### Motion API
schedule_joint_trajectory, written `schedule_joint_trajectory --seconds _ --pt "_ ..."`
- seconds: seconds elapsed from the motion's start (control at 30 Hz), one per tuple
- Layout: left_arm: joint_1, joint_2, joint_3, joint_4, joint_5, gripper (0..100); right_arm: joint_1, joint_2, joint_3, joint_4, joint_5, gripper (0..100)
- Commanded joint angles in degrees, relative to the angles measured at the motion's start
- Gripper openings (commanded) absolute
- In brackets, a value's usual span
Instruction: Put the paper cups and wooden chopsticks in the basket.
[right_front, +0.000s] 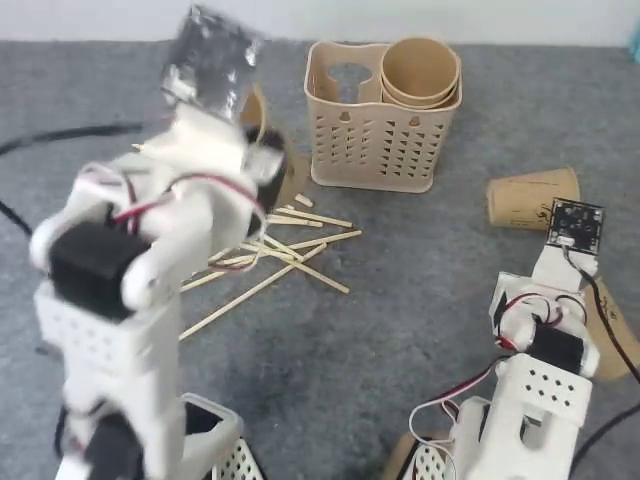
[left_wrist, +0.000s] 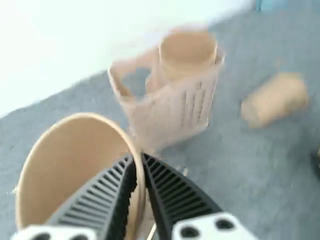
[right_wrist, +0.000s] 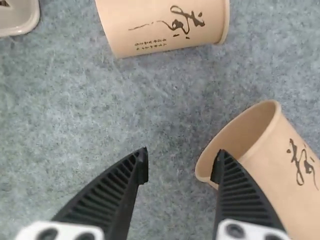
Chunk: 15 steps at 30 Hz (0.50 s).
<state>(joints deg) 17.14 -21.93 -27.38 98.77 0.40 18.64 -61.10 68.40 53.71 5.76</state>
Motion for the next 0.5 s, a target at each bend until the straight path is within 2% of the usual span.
schedule_joint_trajectory --seconds 0.0,0.27,0.4,0.47 --pt "2.5 14.2 -19.7 0.8 4.7 1 -0.4 -1.6 -0.5 -1.3 -1.9 22.0" --pt "10.0 38.5 -53.5 -0.4 5.3 1 -0.7 -1.6 1.7 -5.5 -1.8 22.0" --pt "10.8 45.6 -61.8 -8.0 10.8 1 -0.6 -1.6 2.2 -6.0 -1.7 22.0" --pt "10.8 48.0 -62.1 -13.3 11.3 1 -0.6 -1.6 2.3 -6.0 -1.7 22.0"
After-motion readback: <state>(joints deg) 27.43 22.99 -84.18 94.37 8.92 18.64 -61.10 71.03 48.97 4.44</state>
